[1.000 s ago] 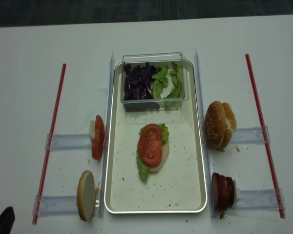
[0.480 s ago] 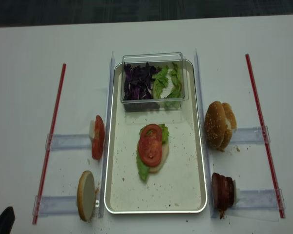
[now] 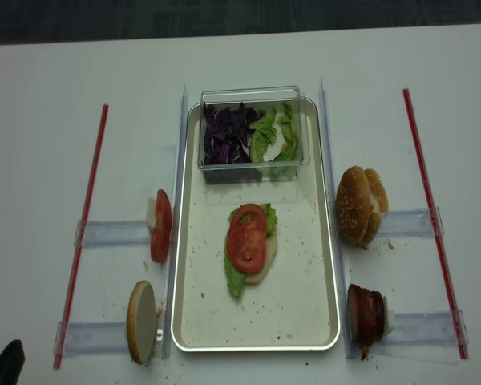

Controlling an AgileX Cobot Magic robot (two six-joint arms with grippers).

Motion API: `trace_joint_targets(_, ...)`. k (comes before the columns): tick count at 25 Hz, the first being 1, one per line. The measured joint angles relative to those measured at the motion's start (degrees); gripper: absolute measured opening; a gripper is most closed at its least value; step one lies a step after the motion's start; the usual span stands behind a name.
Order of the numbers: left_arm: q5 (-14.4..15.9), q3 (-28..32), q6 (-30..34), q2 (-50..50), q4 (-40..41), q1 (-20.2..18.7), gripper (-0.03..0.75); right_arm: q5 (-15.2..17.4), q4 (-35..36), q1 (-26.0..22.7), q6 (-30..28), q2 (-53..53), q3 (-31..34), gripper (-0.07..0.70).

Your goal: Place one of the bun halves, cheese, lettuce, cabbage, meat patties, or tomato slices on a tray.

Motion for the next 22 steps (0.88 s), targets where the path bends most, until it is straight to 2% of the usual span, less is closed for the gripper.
trace_joint_targets(22, 0.00, 0.00, 0.00, 0.00, 0.00, 0.00, 0.419, 0.00, 0.00, 0.00, 0.00, 0.00, 0.00, 0.571)
